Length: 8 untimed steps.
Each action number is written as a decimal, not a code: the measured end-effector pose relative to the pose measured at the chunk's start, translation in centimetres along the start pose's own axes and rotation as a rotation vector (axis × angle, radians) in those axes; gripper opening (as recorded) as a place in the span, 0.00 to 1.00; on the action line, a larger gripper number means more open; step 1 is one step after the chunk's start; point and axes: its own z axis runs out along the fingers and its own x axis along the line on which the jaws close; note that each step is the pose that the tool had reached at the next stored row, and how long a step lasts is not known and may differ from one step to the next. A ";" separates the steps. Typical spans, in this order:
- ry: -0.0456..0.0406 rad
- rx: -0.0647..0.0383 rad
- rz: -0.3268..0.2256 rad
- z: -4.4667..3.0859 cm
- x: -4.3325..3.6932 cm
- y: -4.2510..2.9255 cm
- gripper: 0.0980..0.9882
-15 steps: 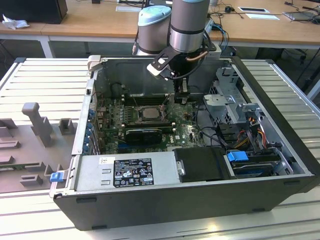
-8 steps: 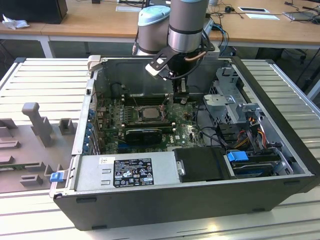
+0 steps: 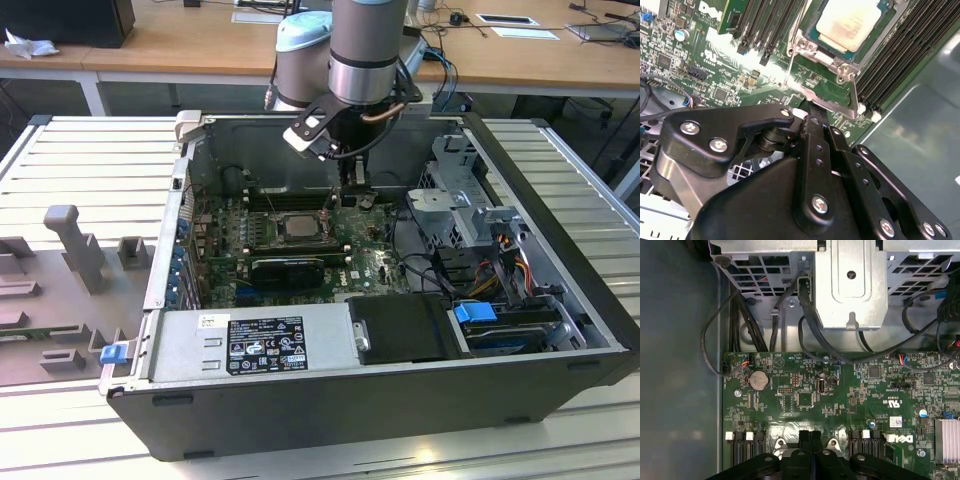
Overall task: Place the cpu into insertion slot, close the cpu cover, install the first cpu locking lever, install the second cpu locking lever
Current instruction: 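Close the cpu cover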
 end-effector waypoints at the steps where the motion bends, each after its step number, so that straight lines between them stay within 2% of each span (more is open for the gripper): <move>1: 0.0000 0.000 0.000 -0.01 0.00 -0.16 0.01; 8: 0.0000 0.000 0.000 -0.16 -0.01 -1.62 0.01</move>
